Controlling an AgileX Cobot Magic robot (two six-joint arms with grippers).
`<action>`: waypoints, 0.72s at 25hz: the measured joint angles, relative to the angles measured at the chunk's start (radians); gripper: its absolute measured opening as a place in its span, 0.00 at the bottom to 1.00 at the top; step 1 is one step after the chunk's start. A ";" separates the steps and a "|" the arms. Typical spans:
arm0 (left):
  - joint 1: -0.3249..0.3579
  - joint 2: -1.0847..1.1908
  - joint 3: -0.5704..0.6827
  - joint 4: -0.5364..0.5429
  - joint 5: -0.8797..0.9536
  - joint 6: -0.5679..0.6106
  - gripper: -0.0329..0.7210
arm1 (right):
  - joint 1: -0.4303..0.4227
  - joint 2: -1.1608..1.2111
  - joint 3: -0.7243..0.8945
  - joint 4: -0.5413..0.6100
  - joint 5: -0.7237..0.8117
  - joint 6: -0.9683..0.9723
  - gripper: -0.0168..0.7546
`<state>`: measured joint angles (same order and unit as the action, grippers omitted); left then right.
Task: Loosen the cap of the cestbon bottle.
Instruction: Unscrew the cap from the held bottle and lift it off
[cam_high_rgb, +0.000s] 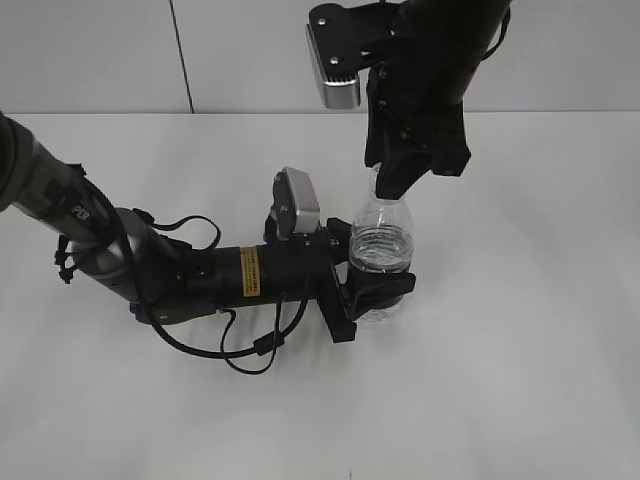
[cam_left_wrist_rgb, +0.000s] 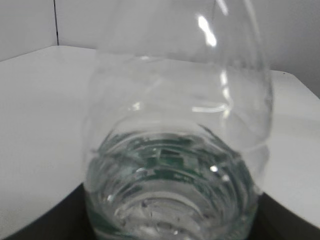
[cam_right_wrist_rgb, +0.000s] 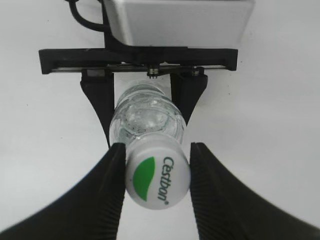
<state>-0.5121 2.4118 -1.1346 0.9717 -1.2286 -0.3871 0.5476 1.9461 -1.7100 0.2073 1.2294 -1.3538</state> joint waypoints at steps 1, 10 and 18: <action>0.000 0.000 -0.001 0.001 0.000 0.000 0.58 | 0.000 0.000 0.000 0.000 0.001 -0.044 0.41; 0.000 0.000 -0.002 0.002 0.002 -0.001 0.58 | 0.000 0.000 0.000 -0.019 0.005 -0.330 0.41; 0.000 0.000 -0.002 0.005 0.002 -0.003 0.58 | 0.001 -0.005 0.000 -0.030 0.011 -0.562 0.41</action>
<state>-0.5121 2.4118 -1.1368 0.9762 -1.2265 -0.3898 0.5484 1.9412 -1.7100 0.1770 1.2403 -1.9154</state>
